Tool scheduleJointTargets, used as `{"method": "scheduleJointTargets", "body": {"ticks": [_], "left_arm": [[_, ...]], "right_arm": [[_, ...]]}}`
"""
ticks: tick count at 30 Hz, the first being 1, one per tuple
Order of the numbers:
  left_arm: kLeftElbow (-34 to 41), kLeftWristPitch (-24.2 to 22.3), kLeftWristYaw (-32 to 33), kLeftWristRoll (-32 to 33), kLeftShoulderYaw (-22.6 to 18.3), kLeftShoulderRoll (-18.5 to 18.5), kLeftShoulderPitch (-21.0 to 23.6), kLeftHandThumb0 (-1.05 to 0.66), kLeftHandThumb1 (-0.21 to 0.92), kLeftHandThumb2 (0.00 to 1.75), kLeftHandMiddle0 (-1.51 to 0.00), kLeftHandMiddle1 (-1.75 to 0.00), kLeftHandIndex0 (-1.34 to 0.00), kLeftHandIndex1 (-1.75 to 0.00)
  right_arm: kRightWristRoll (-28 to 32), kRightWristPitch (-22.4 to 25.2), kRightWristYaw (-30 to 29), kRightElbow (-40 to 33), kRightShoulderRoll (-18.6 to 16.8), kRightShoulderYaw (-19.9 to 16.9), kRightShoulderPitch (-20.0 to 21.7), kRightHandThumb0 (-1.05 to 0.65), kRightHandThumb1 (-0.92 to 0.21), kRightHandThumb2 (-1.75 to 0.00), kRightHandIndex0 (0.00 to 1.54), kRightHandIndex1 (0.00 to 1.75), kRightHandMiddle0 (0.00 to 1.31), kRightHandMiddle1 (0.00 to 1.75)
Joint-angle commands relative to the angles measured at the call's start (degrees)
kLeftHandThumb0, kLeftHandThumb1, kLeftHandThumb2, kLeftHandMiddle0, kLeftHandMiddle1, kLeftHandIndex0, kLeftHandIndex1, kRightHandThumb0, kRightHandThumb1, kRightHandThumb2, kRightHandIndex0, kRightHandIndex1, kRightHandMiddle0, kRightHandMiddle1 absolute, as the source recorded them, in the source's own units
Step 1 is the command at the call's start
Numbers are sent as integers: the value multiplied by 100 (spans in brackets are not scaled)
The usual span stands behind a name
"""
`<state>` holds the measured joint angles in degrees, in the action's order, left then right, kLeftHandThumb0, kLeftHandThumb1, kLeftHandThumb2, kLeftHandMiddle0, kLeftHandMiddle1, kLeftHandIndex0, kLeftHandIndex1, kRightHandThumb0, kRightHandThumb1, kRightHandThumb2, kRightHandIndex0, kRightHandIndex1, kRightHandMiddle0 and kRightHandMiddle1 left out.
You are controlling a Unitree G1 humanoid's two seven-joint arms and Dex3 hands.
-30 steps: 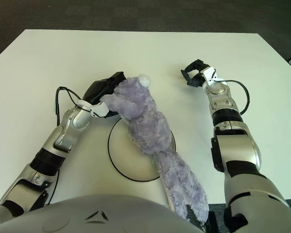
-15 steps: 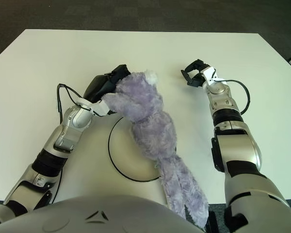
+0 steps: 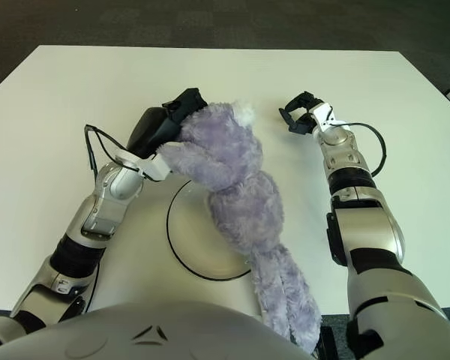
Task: Put the doll into the plate.
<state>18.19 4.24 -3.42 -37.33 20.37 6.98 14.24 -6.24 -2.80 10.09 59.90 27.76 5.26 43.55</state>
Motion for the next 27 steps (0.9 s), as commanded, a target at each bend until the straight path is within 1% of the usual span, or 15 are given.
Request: {"method": "scheduleJointTargets", "body": {"ticks": [1,6,10,11,13,16,17,20,24,27], "left_arm": [[316,-77,-59,-62,24,-4,-173,0,9,154,-81,-164,-56,-175],[452,-54,-62,-124,41,33,-259,0,7,156,-82,-164,-58,-175],[515,-44,-101,-142,48,59,-302,0,7,158,-81,-166,-59,-175],[540,-36,-117,-138,48,68,-319,0,6,158,-81,-167,-59,-175],[582,-21,-154,-121,45,85,-346,0,5,158,-81,-171,-64,-164],[629,13,-241,-50,37,129,-375,0,8,152,-79,-174,-67,-154],[642,26,-271,-24,33,147,-385,0,10,149,-78,-174,-66,-152],[655,74,-319,8,32,198,-418,0,13,146,-75,-174,-65,-151],[619,177,-347,9,47,293,-427,0,11,151,-75,-175,-64,-159],[594,263,-367,20,57,365,-452,0,9,155,-75,-175,-61,-167]], "right_arm": [[-243,556,215,353,-259,231,-705,-1,-73,-83,22,175,20,175],[-211,512,204,414,-279,204,-693,-1,-66,-92,27,175,25,175],[-223,411,195,623,-287,194,-633,-1,-62,-96,29,175,27,175],[-217,411,210,625,-284,191,-631,-1,-61,-97,32,174,25,175],[-207,412,237,626,-280,187,-627,-1,-59,-100,41,172,20,175],[-180,400,275,616,-274,170,-636,-1,-58,-102,46,171,18,175],[-170,393,287,602,-271,162,-645,-1,-57,-102,41,172,23,175],[-148,385,307,540,-261,145,-673,-1,-56,-104,36,174,29,175],[-158,337,299,528,-257,142,-687,-1,-56,-104,34,174,31,175],[-195,333,253,506,-255,167,-695,-1,-58,-101,31,175,30,175]]}}
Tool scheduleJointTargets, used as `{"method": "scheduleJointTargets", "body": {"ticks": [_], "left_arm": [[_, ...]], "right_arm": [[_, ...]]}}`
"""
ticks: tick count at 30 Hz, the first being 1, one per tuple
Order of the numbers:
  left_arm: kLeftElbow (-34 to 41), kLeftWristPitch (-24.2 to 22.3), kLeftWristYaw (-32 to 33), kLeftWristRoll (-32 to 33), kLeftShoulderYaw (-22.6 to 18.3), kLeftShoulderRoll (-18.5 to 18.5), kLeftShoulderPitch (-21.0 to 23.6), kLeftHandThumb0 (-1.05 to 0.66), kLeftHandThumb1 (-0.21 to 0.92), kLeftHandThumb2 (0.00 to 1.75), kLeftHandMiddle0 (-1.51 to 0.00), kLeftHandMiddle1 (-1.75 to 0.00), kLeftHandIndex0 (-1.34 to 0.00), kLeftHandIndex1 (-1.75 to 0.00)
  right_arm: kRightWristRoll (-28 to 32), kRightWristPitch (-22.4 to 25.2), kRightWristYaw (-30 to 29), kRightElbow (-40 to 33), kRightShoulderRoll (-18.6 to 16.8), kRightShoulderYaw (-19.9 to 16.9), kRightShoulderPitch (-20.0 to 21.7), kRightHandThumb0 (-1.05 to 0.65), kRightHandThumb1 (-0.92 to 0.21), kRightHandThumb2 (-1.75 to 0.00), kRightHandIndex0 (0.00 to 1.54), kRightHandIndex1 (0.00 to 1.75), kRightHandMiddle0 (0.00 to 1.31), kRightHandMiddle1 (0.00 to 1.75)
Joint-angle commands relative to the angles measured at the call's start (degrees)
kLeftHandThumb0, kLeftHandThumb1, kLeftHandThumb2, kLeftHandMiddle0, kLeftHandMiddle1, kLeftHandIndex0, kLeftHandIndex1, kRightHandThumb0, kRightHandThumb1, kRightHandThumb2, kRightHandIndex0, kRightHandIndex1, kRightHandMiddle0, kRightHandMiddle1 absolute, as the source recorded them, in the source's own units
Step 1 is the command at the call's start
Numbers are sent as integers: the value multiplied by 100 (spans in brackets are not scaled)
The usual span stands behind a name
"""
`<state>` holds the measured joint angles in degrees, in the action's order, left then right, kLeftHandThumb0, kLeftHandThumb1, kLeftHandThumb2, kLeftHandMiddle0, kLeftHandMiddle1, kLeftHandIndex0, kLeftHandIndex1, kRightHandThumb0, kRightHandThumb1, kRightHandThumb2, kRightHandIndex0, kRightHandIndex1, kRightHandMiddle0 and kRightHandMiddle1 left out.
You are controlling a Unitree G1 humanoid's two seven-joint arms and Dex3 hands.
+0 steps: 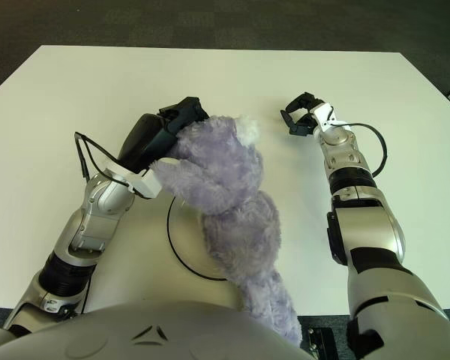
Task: Put the doll into the plate.
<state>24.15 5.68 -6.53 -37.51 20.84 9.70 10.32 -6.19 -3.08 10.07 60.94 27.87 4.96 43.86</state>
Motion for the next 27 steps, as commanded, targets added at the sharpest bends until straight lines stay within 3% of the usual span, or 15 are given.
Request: {"method": "scheduleJointTargets", "body": {"ticks": [1,12,21,27], "left_arm": [[-2,135,-67,44,13,111,-76,0,9,156,-75,-175,-61,-168],[8,185,-251,181,49,209,-183,0,12,154,-74,-173,-54,-175],[-105,351,-306,261,37,328,-177,0,13,152,-75,-173,-53,-172],[-181,408,-376,337,18,407,-158,0,26,135,-68,-175,-47,-162]], "right_arm": [[-223,364,230,398,-264,213,-726,-1,-59,-100,31,175,29,175],[-301,436,189,366,-249,321,-712,-1,-71,-85,23,175,22,175],[-267,493,216,350,-250,338,-699,-1,-74,-81,21,175,20,175],[-281,466,189,328,-254,359,-709,-1,-74,-81,21,175,20,175]]}}
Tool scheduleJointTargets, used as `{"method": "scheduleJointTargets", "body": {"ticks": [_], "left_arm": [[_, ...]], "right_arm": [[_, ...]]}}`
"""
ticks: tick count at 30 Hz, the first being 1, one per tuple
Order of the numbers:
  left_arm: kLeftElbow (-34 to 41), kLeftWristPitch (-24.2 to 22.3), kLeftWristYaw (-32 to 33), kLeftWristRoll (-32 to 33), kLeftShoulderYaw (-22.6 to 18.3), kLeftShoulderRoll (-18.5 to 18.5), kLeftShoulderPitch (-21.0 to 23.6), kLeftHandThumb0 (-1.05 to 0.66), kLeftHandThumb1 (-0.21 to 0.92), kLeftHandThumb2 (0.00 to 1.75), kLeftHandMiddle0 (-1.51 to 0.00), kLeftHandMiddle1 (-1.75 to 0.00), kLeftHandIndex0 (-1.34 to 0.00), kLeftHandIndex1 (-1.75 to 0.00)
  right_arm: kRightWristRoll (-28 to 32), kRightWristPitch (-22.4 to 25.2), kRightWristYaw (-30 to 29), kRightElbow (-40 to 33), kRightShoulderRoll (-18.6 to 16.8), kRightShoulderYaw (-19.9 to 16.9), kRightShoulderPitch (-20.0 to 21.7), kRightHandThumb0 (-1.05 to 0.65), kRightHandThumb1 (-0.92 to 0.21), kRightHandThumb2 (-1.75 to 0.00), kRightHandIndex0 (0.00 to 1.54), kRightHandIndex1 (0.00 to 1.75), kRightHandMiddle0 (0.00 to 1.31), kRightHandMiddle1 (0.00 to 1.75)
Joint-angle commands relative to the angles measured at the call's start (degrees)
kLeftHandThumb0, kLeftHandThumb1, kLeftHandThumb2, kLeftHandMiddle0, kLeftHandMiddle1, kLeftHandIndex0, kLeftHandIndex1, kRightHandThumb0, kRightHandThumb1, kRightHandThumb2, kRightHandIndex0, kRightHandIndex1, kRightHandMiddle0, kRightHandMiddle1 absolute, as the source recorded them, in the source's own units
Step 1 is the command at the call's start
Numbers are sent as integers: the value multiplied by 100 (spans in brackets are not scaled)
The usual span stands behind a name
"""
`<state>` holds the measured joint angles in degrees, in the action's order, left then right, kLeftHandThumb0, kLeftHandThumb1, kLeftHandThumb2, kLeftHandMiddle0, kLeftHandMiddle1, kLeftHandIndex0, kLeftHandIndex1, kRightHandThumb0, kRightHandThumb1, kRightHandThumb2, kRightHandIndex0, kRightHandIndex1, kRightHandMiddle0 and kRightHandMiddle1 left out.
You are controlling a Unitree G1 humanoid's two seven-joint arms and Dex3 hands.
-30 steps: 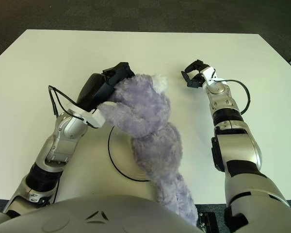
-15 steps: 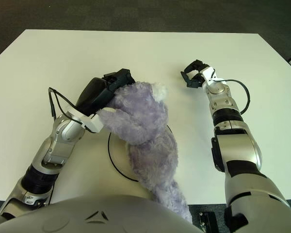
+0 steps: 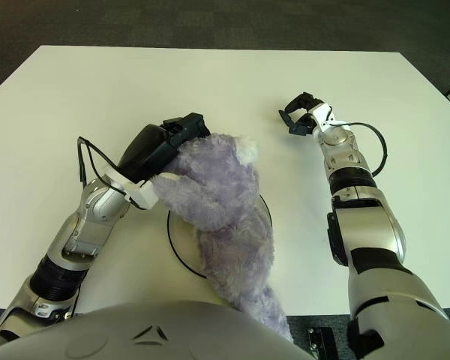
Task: Put the doll into the plate.
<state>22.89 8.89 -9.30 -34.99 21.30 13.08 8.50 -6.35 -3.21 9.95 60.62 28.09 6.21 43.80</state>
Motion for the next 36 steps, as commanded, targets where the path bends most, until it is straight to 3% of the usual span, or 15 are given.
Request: {"method": "scheduleJointTargets", "body": {"ticks": [1,6,8,12,16,19,23,24,26,27,28,29,36], "left_arm": [[-69,94,-119,112,-34,86,30,0,28,133,-67,-175,-47,-161],[-87,103,-362,369,-67,211,96,-1,38,119,-59,-175,-43,-155],[-82,131,-477,523,-95,270,129,-1,41,115,-58,-175,-43,-154],[-71,145,-669,751,-131,353,172,0,50,109,-40,-175,-36,-170],[-105,166,-784,832,-145,424,218,0,57,101,-33,-175,-30,-173],[-143,211,-812,865,-154,456,243,29,54,104,-41,-175,-8,-148],[-193,280,-902,980,-184,522,275,34,71,78,-33,-172,-2,-127],[-202,294,-925,1012,-195,542,280,21,72,66,-25,-165,-1,-122],[-214,321,-958,1061,-211,575,287,-12,48,85,-12,-145,0,-113],[-227,352,-976,1092,-227,602,292,-21,41,92,-9,-140,0,-110],[-234,378,-991,1122,-246,628,294,-21,41,92,-9,-140,0,-110],[-248,415,-1010,1146,-263,663,299,-31,35,96,-6,-128,0,-107],[-337,579,-1086,1199,-308,788,352,-53,33,92,-5,-97,0,-94]], "right_arm": [[-262,480,198,357,-280,234,-702,-1,-73,-82,22,175,20,175],[-246,488,164,350,-289,217,-703,-1,-72,-84,23,175,21,175],[-250,479,142,345,-292,216,-706,-1,-72,-82,31,171,15,175],[-218,463,149,346,-302,189,-709,-1,-75,-76,39,163,10,175],[-174,467,223,364,-309,160,-695,-1,-76,-73,41,159,9,175],[-143,497,268,384,-314,135,-680,-1,-75,-79,26,171,17,175],[-131,520,267,389,-321,117,-670,-1,-74,-81,23,174,19,175],[-138,524,265,387,-321,120,-668,-1,-74,-81,22,174,19,175],[-155,522,264,382,-319,134,-667,-1,-75,-80,21,174,19,175],[-160,526,276,382,-318,139,-665,-1,-75,-80,21,174,19,175],[-162,533,284,377,-320,144,-664,-1,-75,-80,21,174,19,175],[-140,556,305,376,-326,128,-659,-1,-76,-79,20,175,19,175],[-70,594,378,364,-345,46,-657,-1,-77,-77,20,175,18,175]]}}
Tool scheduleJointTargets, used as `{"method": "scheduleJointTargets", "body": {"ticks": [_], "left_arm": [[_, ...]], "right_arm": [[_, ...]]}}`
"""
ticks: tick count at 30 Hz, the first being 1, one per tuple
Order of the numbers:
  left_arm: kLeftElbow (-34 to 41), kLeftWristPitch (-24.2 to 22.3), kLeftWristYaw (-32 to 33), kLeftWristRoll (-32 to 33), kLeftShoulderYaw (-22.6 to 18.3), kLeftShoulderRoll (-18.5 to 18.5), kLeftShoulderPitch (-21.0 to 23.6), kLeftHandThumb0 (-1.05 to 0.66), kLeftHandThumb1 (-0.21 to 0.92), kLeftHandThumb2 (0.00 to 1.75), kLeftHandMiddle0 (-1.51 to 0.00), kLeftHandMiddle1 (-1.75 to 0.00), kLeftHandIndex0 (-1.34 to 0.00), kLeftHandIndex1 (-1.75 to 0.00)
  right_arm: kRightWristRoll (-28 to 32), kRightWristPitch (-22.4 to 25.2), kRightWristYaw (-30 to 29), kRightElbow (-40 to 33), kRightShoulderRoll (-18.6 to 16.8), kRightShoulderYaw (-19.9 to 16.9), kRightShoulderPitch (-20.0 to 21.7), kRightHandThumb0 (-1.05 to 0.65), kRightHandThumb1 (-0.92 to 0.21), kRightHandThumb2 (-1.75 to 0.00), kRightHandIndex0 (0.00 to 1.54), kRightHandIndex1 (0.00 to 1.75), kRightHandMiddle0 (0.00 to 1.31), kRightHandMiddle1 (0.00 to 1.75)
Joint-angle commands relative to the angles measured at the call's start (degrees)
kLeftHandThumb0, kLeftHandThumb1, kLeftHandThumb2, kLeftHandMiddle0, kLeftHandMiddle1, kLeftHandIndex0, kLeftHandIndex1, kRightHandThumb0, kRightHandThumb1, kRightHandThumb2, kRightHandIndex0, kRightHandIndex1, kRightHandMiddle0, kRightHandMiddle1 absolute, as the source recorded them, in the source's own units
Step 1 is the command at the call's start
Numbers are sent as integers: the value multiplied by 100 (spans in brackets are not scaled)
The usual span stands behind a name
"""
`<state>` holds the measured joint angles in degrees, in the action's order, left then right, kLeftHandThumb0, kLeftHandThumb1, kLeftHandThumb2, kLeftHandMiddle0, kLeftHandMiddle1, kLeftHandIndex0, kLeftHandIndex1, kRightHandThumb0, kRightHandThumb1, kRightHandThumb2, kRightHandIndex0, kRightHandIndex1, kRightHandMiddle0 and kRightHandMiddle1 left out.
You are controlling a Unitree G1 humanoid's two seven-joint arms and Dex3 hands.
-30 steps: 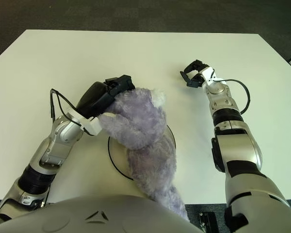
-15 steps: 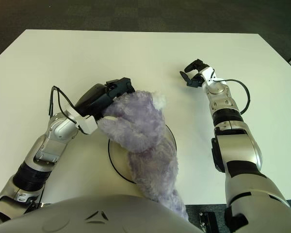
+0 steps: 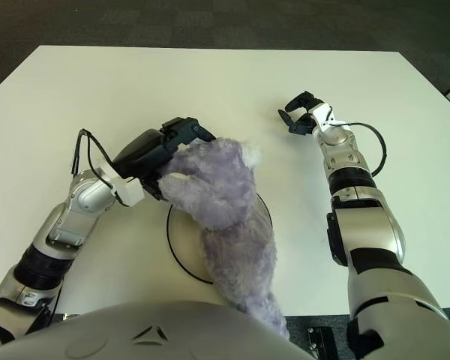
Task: Put the doll into the plate.
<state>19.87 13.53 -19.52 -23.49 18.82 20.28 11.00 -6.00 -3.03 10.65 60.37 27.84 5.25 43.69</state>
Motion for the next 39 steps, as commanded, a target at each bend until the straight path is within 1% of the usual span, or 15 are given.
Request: {"method": "scheduleJointTargets", "body": {"ticks": [1,8,9,10,13,15,19,21,22,27,30,32,35,37,39], "left_arm": [[-51,161,-59,43,-75,93,107,-54,33,92,-5,-95,0,-93],[-312,681,-61,105,-226,326,231,-71,50,71,-10,-59,0,-71],[-344,722,-78,132,-245,353,252,-71,50,71,-10,-59,0,-71],[-376,750,-115,178,-275,394,278,-73,51,68,-11,-48,0,-65],[-467,799,-229,323,-361,510,336,-73,52,67,-10,-37,0,-57],[-541,818,-332,451,-430,601,379,-74,54,66,-8,-30,0,-47],[-618,834,-412,498,-524,713,430,-75,55,65,-5,-19,0,-36],[-644,842,-420,471,-588,783,456,-76,55,64,-3,-17,0,-33],[-636,839,-438,479,-665,853,473,-77,55,64,-2,-13,0,-31],[-265,468,-790,795,-1080,1213,500,-83,57,62,-3,-8,0,-37],[-121,176,-974,964,-1172,1272,478,-86,59,59,-6,-7,0,-46],[-117,-60,-1106,1293,-1316,1310,417,-86,60,57,-7,-7,0,-50],[-612,161,-1221,1991,-1810,1450,399,-87,61,56,-9,-7,0,-57],[-728,222,-1264,2130,-1895,1464,443,-88,63,55,-9,-6,0,-59],[-1027,179,-1423,2269,-2064,1668,614,-88,63,54,-10,-6,0,-61]], "right_arm": [[-127,566,299,377,-320,154,-654,-1,-77,-77,20,175,18,175],[-202,528,279,354,-309,201,-665,-1,-71,-86,23,175,22,175],[-202,531,281,355,-309,199,-664,-1,-71,-86,23,175,22,175],[-198,536,285,356,-310,196,-662,-1,-70,-87,24,175,23,175],[-178,556,295,359,-315,178,-657,-1,-69,-88,25,175,23,175],[-151,575,300,359,-324,153,-655,-1,-68,-87,34,169,18,175],[-133,574,292,351,-335,128,-663,-1,-65,-89,44,164,15,175],[-143,567,284,344,-337,129,-667,-1,-64,-91,46,164,15,175],[-155,562,278,339,-336,137,-670,-1,-64,-92,39,168,19,175],[-198,555,266,342,-322,169,-672,-1,-67,-90,28,174,23,175],[-209,558,258,343,-322,178,-675,-1,-69,-88,25,174,22,175],[-216,548,264,354,-312,180,-675,-1,-70,-87,24,174,22,175],[-216,557,260,356,-310,176,-677,-1,-70,-86,24,175,22,175],[-216,559,259,357,-309,175,-679,-1,-70,-86,24,175,22,175],[-213,564,258,366,-310,170,-677,-1,-70,-86,24,175,22,175]]}}
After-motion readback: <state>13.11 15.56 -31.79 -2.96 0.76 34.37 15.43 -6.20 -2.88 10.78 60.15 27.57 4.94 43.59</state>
